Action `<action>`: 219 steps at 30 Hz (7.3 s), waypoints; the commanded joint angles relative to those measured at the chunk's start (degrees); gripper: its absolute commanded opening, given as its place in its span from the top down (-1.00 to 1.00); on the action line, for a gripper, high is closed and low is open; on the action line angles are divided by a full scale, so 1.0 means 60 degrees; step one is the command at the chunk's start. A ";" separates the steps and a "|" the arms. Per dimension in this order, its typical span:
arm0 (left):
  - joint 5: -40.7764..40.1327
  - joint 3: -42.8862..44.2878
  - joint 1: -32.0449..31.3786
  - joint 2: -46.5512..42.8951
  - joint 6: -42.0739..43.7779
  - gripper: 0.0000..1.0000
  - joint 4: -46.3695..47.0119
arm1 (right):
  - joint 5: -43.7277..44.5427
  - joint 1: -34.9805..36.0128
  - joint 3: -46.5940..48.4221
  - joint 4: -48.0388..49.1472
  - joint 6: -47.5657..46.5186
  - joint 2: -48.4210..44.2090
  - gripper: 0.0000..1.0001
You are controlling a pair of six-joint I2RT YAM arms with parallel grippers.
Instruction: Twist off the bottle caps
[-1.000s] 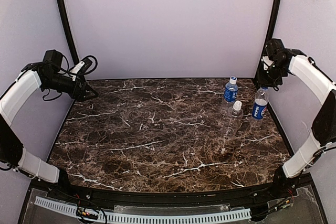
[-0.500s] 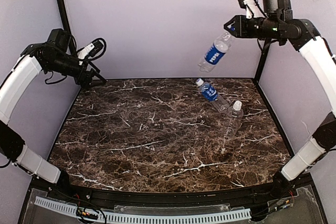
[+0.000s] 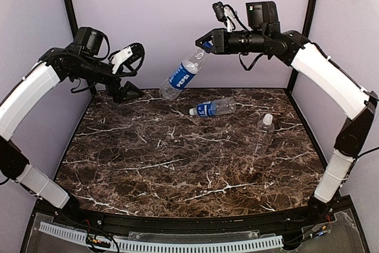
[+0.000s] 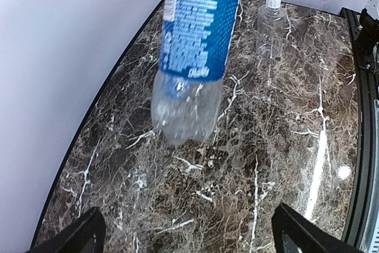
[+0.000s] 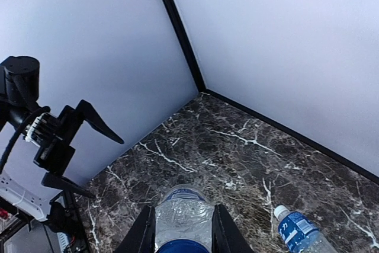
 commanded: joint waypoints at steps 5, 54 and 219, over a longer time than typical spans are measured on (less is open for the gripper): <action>-0.0648 -0.0473 -0.1260 -0.0086 0.1034 -0.97 0.1550 | -0.2562 0.0414 -0.0476 0.2390 0.1567 0.0661 1.00; -0.4950 -0.2218 -0.2123 0.0168 0.2123 0.18 0.4222 | -0.2726 -0.0034 -0.1149 0.2018 0.2468 0.1092 -0.20; -0.0198 -0.1932 -0.2660 -0.0034 0.2636 0.49 -0.0169 | 0.1020 0.4059 -0.7598 0.5589 -1.2281 -0.3952 -0.97</action>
